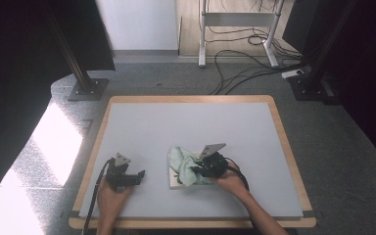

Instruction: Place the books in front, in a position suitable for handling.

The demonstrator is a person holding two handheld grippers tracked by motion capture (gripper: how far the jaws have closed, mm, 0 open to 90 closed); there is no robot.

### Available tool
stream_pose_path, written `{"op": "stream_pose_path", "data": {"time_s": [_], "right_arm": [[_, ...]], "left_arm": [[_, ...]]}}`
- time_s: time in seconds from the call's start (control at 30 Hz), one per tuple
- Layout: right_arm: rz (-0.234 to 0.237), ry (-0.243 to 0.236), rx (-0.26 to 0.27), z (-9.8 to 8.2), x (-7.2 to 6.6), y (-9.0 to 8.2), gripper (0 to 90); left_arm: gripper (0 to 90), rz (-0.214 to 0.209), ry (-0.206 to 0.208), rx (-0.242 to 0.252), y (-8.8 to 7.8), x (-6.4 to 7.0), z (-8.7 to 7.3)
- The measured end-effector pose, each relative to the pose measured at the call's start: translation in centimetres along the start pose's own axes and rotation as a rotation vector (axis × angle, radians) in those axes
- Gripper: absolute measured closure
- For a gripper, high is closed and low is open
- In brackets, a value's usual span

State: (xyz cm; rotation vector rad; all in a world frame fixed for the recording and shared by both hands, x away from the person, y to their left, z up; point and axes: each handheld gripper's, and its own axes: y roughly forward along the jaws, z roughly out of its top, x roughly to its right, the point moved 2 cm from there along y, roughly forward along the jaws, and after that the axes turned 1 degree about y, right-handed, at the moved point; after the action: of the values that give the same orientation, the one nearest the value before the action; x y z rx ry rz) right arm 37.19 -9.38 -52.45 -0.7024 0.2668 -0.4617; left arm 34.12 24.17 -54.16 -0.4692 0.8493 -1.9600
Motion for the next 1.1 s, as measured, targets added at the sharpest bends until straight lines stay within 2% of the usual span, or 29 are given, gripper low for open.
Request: {"op": "stream_pose_path", "data": {"time_s": [0.3, 0.5, 0.7, 0.87, 1.03, 1.1], "right_arm": [[-0.056, 0.042, 0.009, -2.3, 1.8, -2.4, 74.3], [-0.092, 0.069, 0.011, -3.7, 2.5, -4.0, 74.3], [-0.110, 0.072, 0.007, -4.9, 2.0, -5.1, 74.0], [-0.086, 0.068, 0.020, -5.8, 1.4, -5.7, 74.0], [-0.106, 0.038, 0.010, -5.5, 0.9, -5.6, 73.8], [-0.100, 0.034, 0.010, -5.4, 0.7, -5.5, 73.6]], "left_arm": [[14.3, 0.001, 0.000, 0.000, 0.0, 0.0, 0.0], [14.4, 0.001, 0.000, 0.000, 0.0, 0.0, 0.0], [14.4, 0.000, 0.000, 0.000, 0.0, 0.0, 0.0], [14.4, 0.000, -0.001, 0.000, 0.0, 0.0, 0.0], [14.4, 0.000, -0.001, 0.000, 0.0, 0.0, 0.0], [14.4, 0.000, -0.001, 0.000, 0.0, 0.0, 0.0]]}}
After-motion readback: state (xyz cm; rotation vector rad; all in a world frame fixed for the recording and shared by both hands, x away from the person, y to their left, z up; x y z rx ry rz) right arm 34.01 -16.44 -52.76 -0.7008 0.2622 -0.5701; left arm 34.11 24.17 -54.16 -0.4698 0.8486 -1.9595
